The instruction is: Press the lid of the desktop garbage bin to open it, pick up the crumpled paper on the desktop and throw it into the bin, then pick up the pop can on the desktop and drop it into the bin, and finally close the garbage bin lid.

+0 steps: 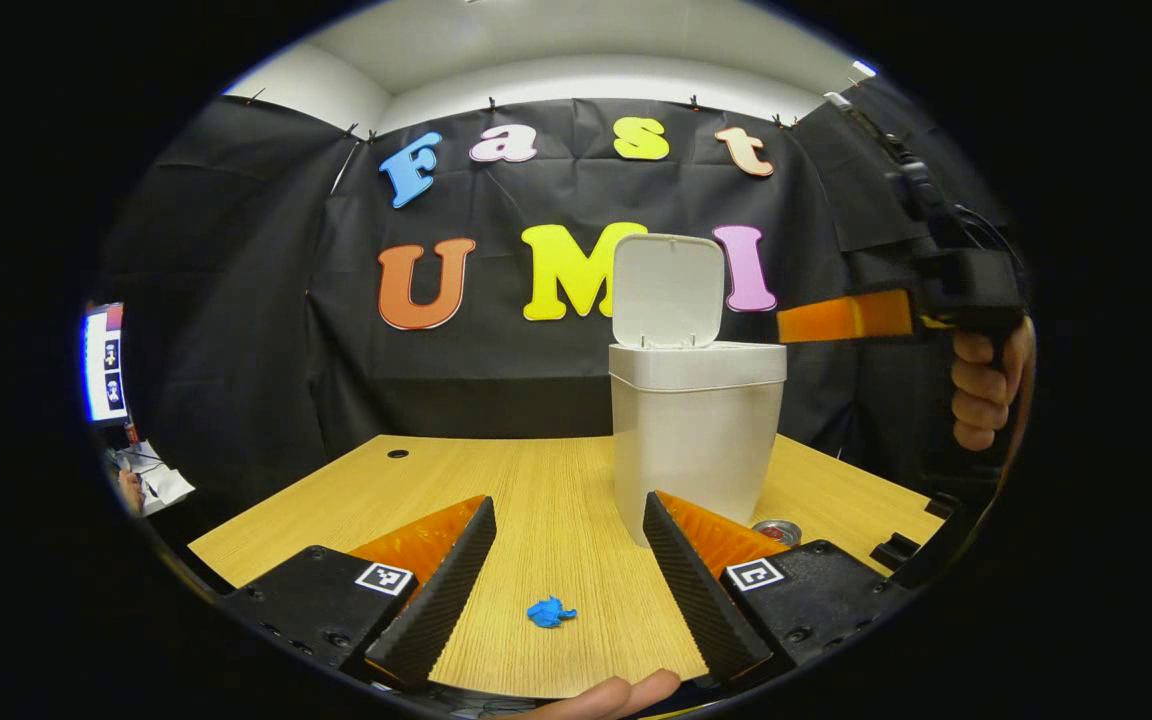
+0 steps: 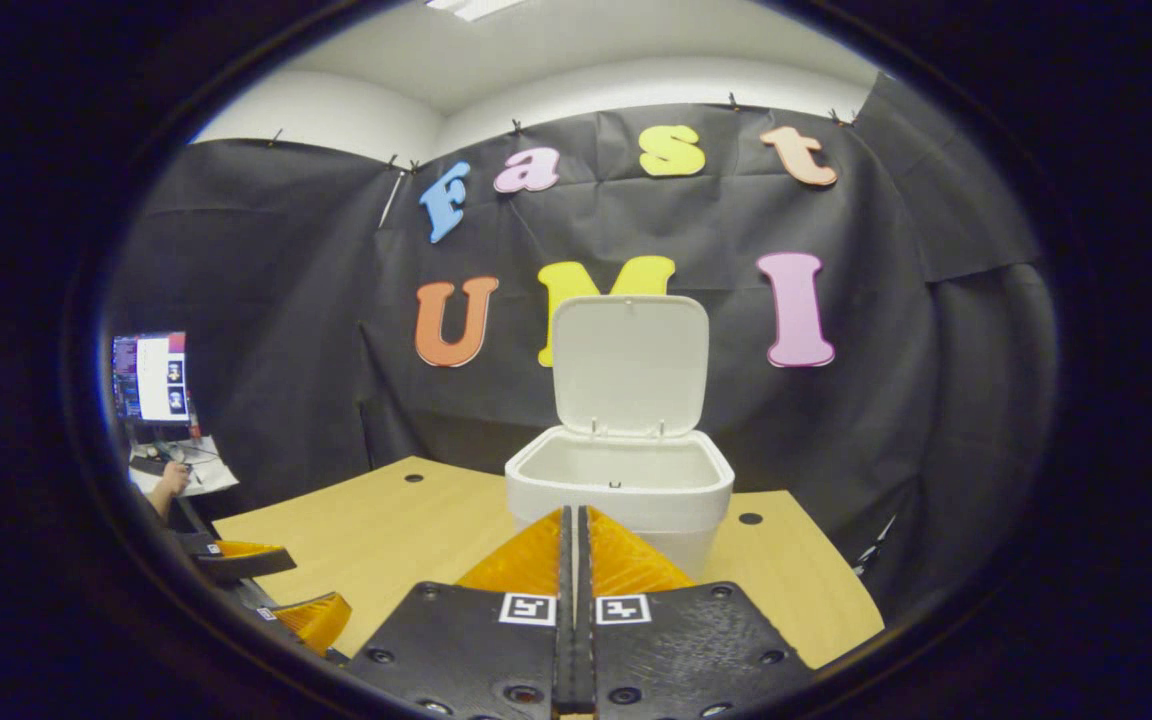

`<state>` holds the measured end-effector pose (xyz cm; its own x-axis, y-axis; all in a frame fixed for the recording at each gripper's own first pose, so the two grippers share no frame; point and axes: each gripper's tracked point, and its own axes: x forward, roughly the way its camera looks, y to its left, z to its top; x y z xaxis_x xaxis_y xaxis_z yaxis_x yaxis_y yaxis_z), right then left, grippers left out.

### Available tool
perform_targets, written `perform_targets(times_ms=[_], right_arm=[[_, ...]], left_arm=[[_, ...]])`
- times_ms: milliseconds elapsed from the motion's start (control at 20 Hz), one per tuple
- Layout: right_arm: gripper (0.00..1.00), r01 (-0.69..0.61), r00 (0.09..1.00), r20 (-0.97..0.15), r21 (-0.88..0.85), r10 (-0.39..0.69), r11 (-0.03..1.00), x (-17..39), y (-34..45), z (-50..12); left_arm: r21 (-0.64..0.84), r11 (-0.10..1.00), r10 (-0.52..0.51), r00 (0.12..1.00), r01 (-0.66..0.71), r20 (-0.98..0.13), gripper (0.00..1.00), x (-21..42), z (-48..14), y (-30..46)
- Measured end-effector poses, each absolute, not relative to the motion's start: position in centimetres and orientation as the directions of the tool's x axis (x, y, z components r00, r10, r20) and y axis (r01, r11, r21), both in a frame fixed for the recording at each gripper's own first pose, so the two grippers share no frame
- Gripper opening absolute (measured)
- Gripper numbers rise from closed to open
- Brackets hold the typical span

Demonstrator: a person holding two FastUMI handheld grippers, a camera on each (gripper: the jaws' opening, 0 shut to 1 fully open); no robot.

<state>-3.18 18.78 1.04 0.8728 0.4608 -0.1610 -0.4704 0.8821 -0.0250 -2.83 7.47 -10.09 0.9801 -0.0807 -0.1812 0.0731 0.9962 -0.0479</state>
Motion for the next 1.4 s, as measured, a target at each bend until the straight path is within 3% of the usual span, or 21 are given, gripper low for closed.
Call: perform_targets(times_ms=[400, 600, 700, 750, 800, 850, 950, 1200, 1400], right_arm=[[0.00, -0.455, 0.882, -0.135, -0.004, 0.451, 0.890, -8.5, 12.1, -2.7], [0.01, -0.419, 0.898, -0.128, 0.045, 0.421, 0.907, -9.1, 9.7, -1.6], [0.15, -0.389, 0.918, -0.086, 0.004, 0.388, 0.921, -9.1, 9.1, -0.9], [0.32, -0.380, 0.923, -0.073, -0.027, 0.377, 0.925, -9.3, 9.2, -0.8], [0.40, -0.385, 0.922, -0.070, -0.043, 0.382, 0.922, -9.5, 9.6, -0.9], [0.55, -0.397, 0.917, -0.074, -0.049, 0.393, 0.917, -9.9, 10.1, -1.2], [0.70, -0.422, 0.905, -0.080, -0.061, 0.417, 0.904, -10.4, 10.9, -1.5], [0.92, -0.394, 0.913, -0.143, -0.059, 0.383, 0.917, -10.5, 11.5, -4.1], [0.97, -0.327, 0.932, -0.182, -0.052, 0.313, 0.944, -9.8, 11.3, -6.4]], left_arm=[[-0.026, 0.998, -0.065, 0.982, 0.062, -0.177, 0.98, -2.7, -10.4, 7.9], [-0.028, 0.999, -0.034, 0.974, 0.029, -0.224, 0.98, -2.3, -11.6, 8.1], [-0.015, 1.000, 0.014, 0.975, -0.017, -0.221, 0.98, -1.7, -11.4, 8.9], [-0.008, 0.999, 0.032, 0.972, -0.035, -0.233, 0.98, -1.4, -12.0, 9.1], [-0.010, 0.999, 0.038, 0.968, -0.042, -0.250, 0.98, -1.3, -12.9, 9.2], [-0.020, 0.999, 0.029, 0.960, -0.036, -0.278, 0.98, -1.4, -14.0, 8.8], [-0.030, 0.999, 0.001, 0.944, -0.011, -0.330, 0.98, -1.4, -15.5, 8.3], [-0.078, 0.997, -0.041, 0.895, 0.007, -0.444, 0.98, -1.7, -19.4, 8.2], [-0.067, 0.997, -0.057, 0.871, 0.028, -0.488, 0.96, -2.6, -21.8, 7.8]])
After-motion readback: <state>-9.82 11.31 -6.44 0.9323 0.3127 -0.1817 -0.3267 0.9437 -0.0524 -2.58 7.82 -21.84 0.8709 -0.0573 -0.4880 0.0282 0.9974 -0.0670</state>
